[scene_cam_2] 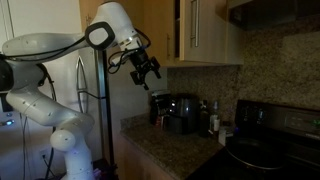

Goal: Open the door of the kitchen cabinet

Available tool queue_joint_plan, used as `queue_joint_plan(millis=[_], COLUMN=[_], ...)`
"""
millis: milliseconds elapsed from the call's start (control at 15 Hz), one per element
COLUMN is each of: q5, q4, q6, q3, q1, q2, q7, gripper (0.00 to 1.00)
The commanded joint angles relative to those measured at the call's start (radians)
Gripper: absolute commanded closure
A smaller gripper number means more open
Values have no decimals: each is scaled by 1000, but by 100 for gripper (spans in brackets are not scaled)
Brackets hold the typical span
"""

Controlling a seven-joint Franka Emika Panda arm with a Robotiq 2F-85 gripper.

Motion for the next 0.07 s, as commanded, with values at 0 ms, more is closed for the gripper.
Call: queue_joint_plan(millis=[0], q5=[21], q4=[-25], q6=[-19], q3=[19], q1=[22], q2=[-36], q7=[26], gripper=[0])
